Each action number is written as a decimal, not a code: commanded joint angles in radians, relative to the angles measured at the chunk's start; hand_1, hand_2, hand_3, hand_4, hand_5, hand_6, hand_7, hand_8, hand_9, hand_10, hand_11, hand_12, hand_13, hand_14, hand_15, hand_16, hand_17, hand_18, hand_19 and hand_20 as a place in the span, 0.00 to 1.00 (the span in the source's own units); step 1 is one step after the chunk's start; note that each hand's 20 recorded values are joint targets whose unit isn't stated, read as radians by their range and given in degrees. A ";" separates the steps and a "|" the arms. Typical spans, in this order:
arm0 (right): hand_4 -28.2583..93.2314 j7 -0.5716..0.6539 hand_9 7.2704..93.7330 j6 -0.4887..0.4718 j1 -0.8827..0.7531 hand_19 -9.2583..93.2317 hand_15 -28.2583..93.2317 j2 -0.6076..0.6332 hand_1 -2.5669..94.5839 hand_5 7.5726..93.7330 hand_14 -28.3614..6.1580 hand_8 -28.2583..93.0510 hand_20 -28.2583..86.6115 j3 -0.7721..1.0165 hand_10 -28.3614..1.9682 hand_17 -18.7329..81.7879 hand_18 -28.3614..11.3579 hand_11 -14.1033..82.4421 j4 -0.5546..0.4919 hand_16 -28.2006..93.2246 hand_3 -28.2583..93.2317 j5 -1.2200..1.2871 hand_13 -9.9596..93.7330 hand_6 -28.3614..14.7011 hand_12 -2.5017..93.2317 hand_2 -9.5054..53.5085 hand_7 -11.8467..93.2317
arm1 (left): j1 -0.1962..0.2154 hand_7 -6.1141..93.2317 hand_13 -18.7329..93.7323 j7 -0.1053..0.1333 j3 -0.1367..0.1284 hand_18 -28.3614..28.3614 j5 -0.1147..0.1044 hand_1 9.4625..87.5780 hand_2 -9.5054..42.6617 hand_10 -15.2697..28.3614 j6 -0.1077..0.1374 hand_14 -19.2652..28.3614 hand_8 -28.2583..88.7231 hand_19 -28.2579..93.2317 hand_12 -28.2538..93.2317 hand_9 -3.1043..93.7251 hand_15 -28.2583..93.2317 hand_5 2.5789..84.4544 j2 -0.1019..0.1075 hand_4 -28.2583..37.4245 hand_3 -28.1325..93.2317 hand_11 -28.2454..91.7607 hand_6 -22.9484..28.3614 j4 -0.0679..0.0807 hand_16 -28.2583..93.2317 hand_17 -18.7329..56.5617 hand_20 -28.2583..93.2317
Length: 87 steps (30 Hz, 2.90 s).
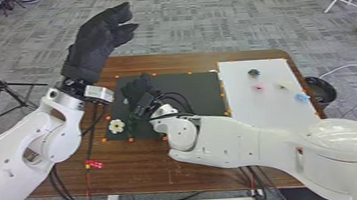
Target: Arrange flowers
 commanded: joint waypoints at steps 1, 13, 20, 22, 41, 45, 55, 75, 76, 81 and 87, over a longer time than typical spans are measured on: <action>0.00 0.017 0.82 0.028 -0.005 0.94 0.92 -0.011 0.48 0.73 0.57 0.21 0.74 0.015 0.70 0.48 0.17 0.39 -0.002 0.49 0.89 -0.007 0.71 0.74 0.50 0.02 0.49 | -0.005 0.24 0.35 0.000 -0.003 0.85 0.002 0.20 0.14 0.60 -0.018 0.69 0.17 0.54 0.39 0.28 0.47 0.35 -0.017 0.04 0.80 0.39 0.50 0.004 0.28 0.13 0.35; 0.00 0.049 0.70 -0.003 -0.004 0.94 0.93 -0.010 0.34 0.69 0.54 0.12 0.75 0.012 0.62 0.47 0.15 0.56 -0.019 0.49 0.91 0.000 0.70 0.73 0.32 0.00 0.41 | -0.004 0.24 0.35 0.002 -0.003 0.85 0.000 0.20 0.13 0.61 -0.016 0.69 0.17 0.54 0.39 0.28 0.47 0.35 -0.019 0.04 0.80 0.39 0.50 0.005 0.28 0.13 0.35; 0.00 0.066 0.69 -0.004 0.001 0.94 0.94 -0.014 0.34 0.67 0.53 0.10 0.75 -0.005 0.61 0.47 0.15 0.56 -0.025 0.49 0.90 0.005 0.69 0.73 0.31 0.00 0.41 | 0.002 0.24 0.35 0.010 -0.009 0.85 0.001 0.20 0.14 0.61 -0.016 0.70 0.17 0.54 0.39 0.28 0.47 0.35 -0.014 0.04 0.80 0.39 0.50 0.001 0.28 0.13 0.35; 0.00 0.059 0.68 -0.008 -0.002 0.94 0.94 -0.012 0.33 0.67 0.53 0.10 0.75 0.001 0.62 0.47 0.15 0.56 -0.030 0.49 0.90 0.008 0.69 0.73 0.31 0.00 0.41 | 0.011 0.24 0.35 0.010 -0.017 0.85 0.001 0.20 0.14 0.61 -0.014 0.69 0.17 0.54 0.39 0.28 0.47 0.35 -0.013 0.04 0.80 0.39 0.50 -0.002 0.28 0.13 0.35; 0.04 -0.006 0.74 0.042 -0.001 0.93 0.93 0.009 0.29 0.70 0.50 0.17 0.76 0.010 0.62 0.46 0.14 0.46 -0.037 0.48 0.92 0.043 0.69 0.71 0.25 0.43 0.37 | 0.012 0.24 0.35 0.016 -0.016 0.85 0.000 0.20 0.14 0.60 -0.011 0.69 0.17 0.54 0.39 0.28 0.47 0.35 -0.015 0.04 0.80 0.40 0.50 -0.002 0.28 0.13 0.35; 0.04 0.001 0.76 0.057 -0.001 0.94 0.93 0.004 0.35 0.71 0.51 0.20 0.75 0.006 0.63 0.47 0.14 0.43 -0.024 0.48 0.92 0.029 0.69 0.72 0.25 0.35 0.36 | 0.009 0.24 0.35 0.019 -0.013 0.85 0.000 0.20 0.14 0.61 -0.008 0.69 0.17 0.54 0.39 0.28 0.47 0.35 -0.016 0.04 0.80 0.39 0.50 -0.001 0.28 0.13 0.35; 0.00 0.013 0.84 0.069 -0.005 0.95 0.92 -0.003 0.51 0.76 0.56 0.20 0.74 0.008 0.73 0.49 0.16 0.30 -0.017 0.48 0.91 0.019 0.72 0.75 0.40 0.09 0.39 | 0.007 0.24 0.35 0.021 -0.011 0.85 -0.002 0.20 0.14 0.61 -0.006 0.69 0.17 0.54 0.39 0.28 0.47 0.35 -0.018 0.04 0.80 0.39 0.50 -0.001 0.28 0.13 0.35; 0.00 -0.122 0.42 -0.243 -0.095 0.88 0.93 0.474 0.27 0.40 0.44 0.13 0.75 0.270 0.49 0.39 0.18 0.57 -0.478 0.48 0.92 0.067 0.53 0.58 0.31 0.00 0.35 | 0.238 0.24 0.35 0.006 -0.187 0.85 -0.005 0.20 0.14 0.60 0.052 0.69 0.17 0.54 0.39 0.28 0.47 0.35 -0.020 0.04 0.80 0.39 0.50 -0.057 0.28 0.13 0.35; 0.00 -0.117 0.42 -0.247 -0.123 0.88 0.93 0.526 0.27 0.40 0.44 0.13 0.75 0.304 0.50 0.39 0.18 0.54 -0.506 0.47 0.92 0.072 0.53 0.58 0.30 0.00 0.34 | 0.264 0.24 0.35 0.001 -0.205 0.85 -0.005 0.20 0.14 0.60 0.058 0.69 0.17 0.54 0.39 0.28 0.47 0.35 -0.024 0.04 0.80 0.39 0.50 -0.063 0.28 0.13 0.35; 0.00 -0.034 0.44 -0.237 -0.304 0.88 0.91 0.765 0.27 0.39 0.44 0.14 0.74 0.488 0.50 0.39 0.18 0.42 -0.603 0.45 0.92 0.064 0.53 0.57 0.26 0.00 0.33 | 0.373 0.24 0.35 -0.029 -0.270 0.85 -0.003 0.20 0.14 0.61 0.074 0.69 0.17 0.54 0.39 0.28 0.47 0.35 -0.042 0.04 0.80 0.39 0.50 -0.082 0.28 0.13 0.35; 0.00 0.055 0.47 -0.307 -0.558 0.88 0.90 0.898 0.28 0.40 0.44 0.14 0.74 0.771 0.49 0.39 0.18 0.38 -0.575 0.44 0.89 0.048 0.54 0.58 0.24 0.00 0.33 | 0.485 0.24 0.35 -0.049 -0.332 0.85 -0.004 0.20 0.14 0.61 0.099 0.69 0.17 0.54 0.39 0.28 0.47 0.35 -0.065 0.04 0.80 0.39 0.50 -0.103 0.28 0.13 0.35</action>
